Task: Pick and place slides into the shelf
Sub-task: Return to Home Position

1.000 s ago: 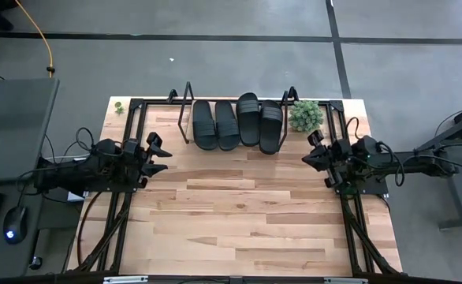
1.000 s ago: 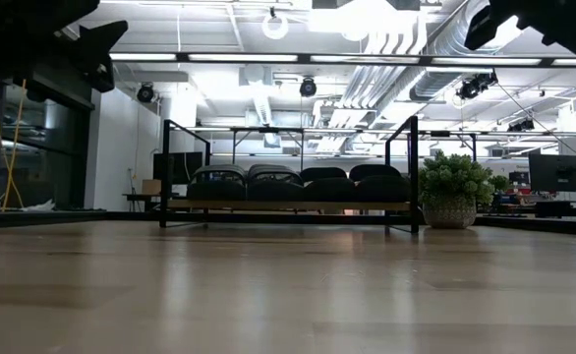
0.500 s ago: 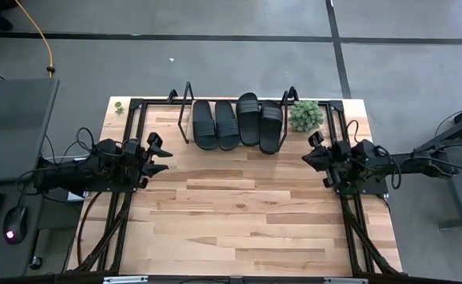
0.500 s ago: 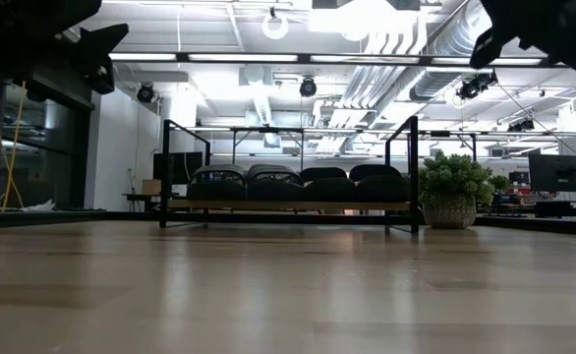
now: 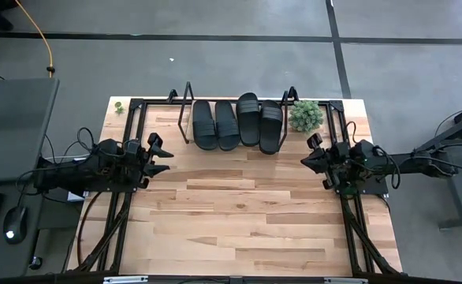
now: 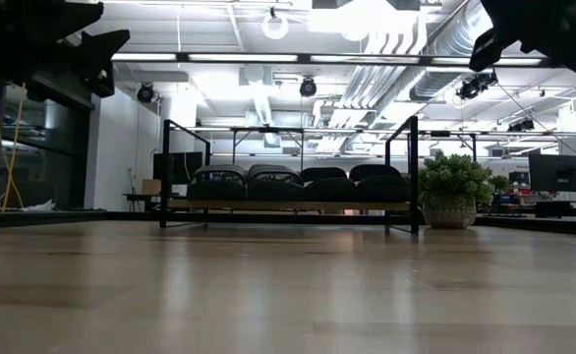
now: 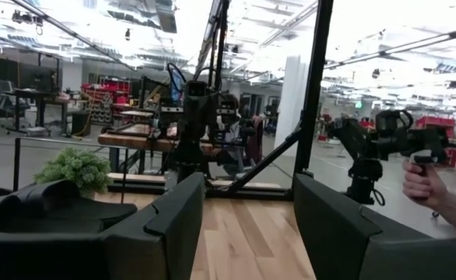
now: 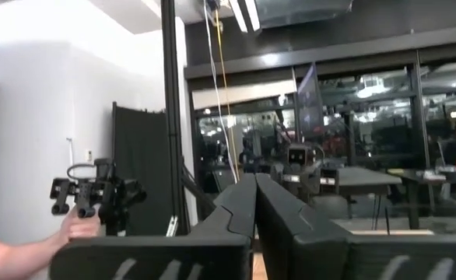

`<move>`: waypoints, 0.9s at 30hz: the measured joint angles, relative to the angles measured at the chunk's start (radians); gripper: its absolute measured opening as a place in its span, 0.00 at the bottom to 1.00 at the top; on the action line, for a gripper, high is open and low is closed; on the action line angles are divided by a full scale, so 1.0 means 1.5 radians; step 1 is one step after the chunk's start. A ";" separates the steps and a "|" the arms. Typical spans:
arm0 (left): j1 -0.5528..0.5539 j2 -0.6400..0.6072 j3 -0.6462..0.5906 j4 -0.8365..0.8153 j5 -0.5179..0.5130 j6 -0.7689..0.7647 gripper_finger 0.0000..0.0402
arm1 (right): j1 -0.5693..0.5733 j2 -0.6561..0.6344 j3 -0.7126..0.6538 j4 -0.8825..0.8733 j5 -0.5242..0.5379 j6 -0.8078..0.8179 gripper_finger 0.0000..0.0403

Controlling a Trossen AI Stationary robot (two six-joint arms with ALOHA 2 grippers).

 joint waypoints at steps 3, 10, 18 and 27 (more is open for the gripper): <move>0.000 0.000 0.000 -0.011 0.000 0.010 0.46 | 0.000 0.000 0.000 -0.027 0.000 -0.009 0.00; 0.000 0.000 0.000 -0.017 -0.001 0.016 0.46 | -0.001 -0.026 0.000 -0.019 -0.033 -0.007 0.00; 0.000 0.000 0.000 -0.021 -0.001 0.016 0.46 | -0.048 -0.152 0.000 -0.166 -0.058 0.038 0.00; 0.000 0.000 0.000 -0.033 -0.001 0.032 0.46 | -0.056 -0.248 -0.001 -0.334 -0.058 0.024 0.00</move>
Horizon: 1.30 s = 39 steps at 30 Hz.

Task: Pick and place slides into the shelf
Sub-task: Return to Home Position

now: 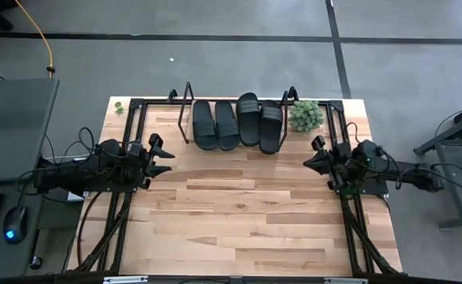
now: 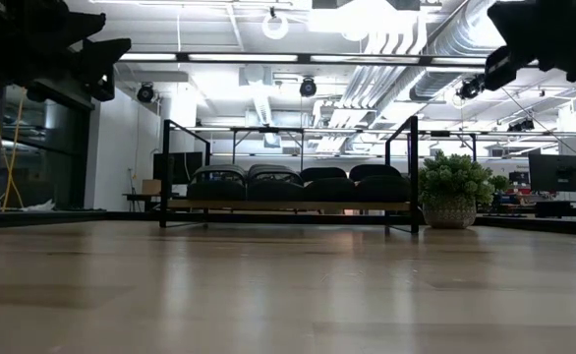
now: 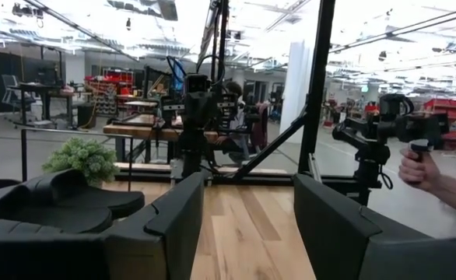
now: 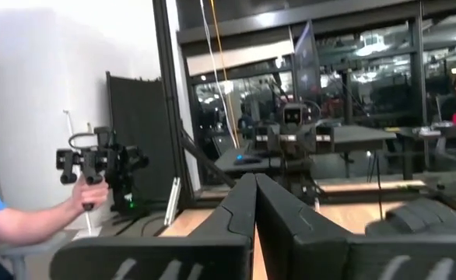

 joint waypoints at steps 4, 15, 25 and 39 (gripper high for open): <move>0.000 0.000 0.000 -0.018 0.000 0.008 0.46 | 0.000 -0.017 0.000 -0.046 0.005 -0.014 0.00; 0.000 0.000 0.000 -0.033 -0.001 0.019 0.46 | 0.000 -0.024 -0.016 -0.035 0.004 -0.016 0.00; 0.000 0.000 0.000 -0.065 -0.002 0.041 0.46 | 0.000 -0.024 -0.016 -0.091 0.000 -0.022 0.00; 0.000 0.001 0.000 -0.104 -0.056 0.057 0.46 | 0.000 -0.023 -0.016 -0.205 0.153 -0.021 0.00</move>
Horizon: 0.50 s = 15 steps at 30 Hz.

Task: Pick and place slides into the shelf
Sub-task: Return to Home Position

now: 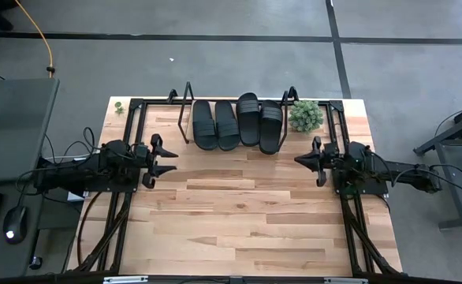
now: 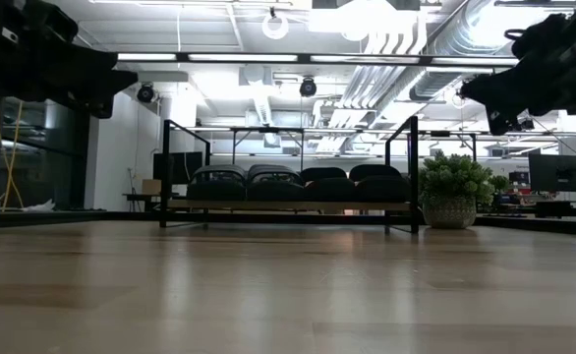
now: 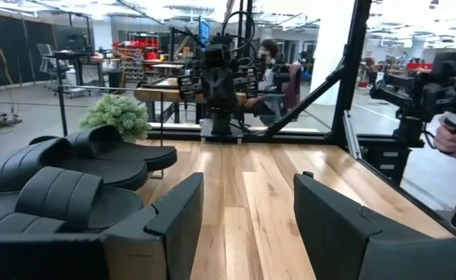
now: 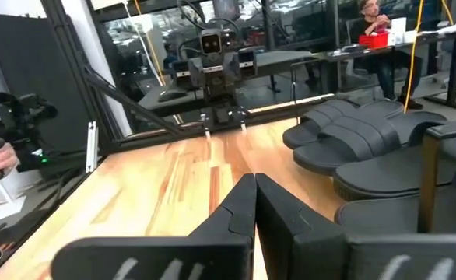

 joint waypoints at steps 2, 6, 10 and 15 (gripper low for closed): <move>0.000 0.000 0.000 -0.001 -0.008 0.002 0.46 | 0.000 0.000 0.000 0.000 0.004 0.000 0.00; 0.000 0.001 0.000 -0.005 -0.022 0.002 0.46 | 0.000 0.000 0.000 -0.002 0.004 -0.009 0.00; 0.000 0.002 0.000 -0.005 -0.022 0.002 0.46 | 0.000 0.000 0.000 -0.011 0.012 -0.016 0.00; 0.000 0.002 0.000 -0.006 -0.035 0.002 0.46 | 0.000 0.001 0.000 -0.010 0.014 -0.030 0.00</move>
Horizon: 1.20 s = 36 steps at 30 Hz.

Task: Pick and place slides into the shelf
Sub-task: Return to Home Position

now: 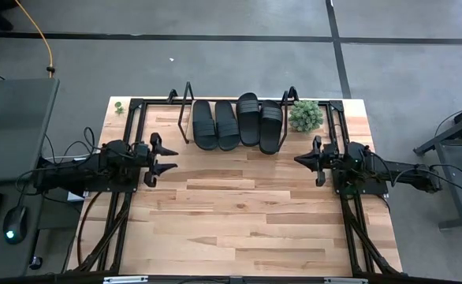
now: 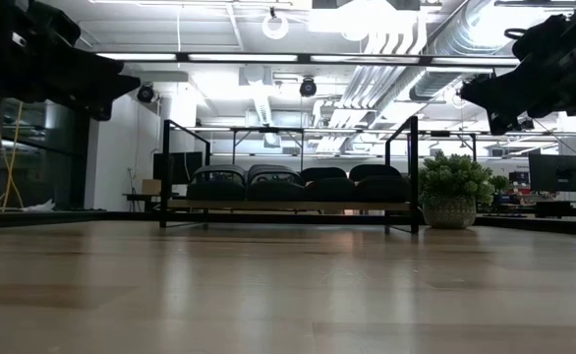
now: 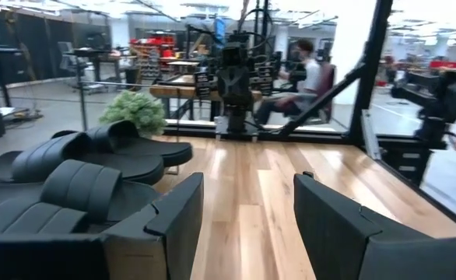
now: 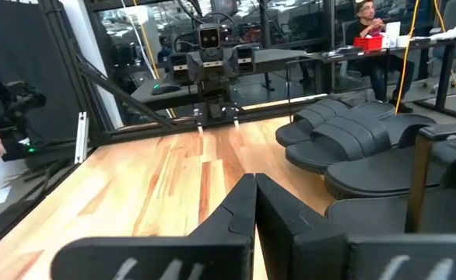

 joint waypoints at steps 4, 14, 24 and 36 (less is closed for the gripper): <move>0.000 0.000 0.000 -0.008 -0.043 -0.005 0.46 | 0.000 0.000 0.000 -0.004 0.017 -0.013 0.00; 0.000 0.001 0.000 -0.020 -0.108 -0.020 0.46 | 0.000 0.000 0.000 -0.013 0.067 -0.011 0.00; 0.000 0.001 0.000 -0.020 -0.106 -0.005 0.46 | 0.000 0.000 0.001 -0.015 0.067 0.067 0.00; 0.000 0.001 0.000 -0.020 -0.105 -0.077 0.46 | 0.000 0.000 0.001 -0.016 0.067 0.065 0.00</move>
